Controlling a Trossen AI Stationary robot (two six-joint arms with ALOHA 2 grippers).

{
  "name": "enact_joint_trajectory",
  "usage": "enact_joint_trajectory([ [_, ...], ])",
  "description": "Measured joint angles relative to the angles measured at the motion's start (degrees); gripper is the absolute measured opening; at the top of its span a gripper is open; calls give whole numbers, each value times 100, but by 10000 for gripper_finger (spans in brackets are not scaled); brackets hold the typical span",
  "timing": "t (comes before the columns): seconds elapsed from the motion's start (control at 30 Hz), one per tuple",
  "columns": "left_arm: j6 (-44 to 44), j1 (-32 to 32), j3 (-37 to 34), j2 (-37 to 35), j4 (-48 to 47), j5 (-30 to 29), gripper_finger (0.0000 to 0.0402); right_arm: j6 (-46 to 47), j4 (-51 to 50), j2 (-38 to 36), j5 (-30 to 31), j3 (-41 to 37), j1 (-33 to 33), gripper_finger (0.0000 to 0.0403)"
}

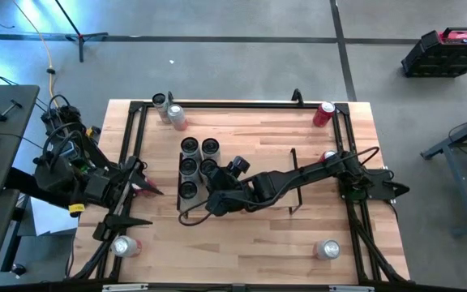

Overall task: Place canned beverage on shelf
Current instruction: Adjust the white pink soda cans on the shelf

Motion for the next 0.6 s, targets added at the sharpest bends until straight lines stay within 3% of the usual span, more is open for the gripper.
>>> enact_joint_trajectory([
  [0.6,-6,11,0,-93,-25,-77,291,531,-195,-13,439,127,90,323],
])
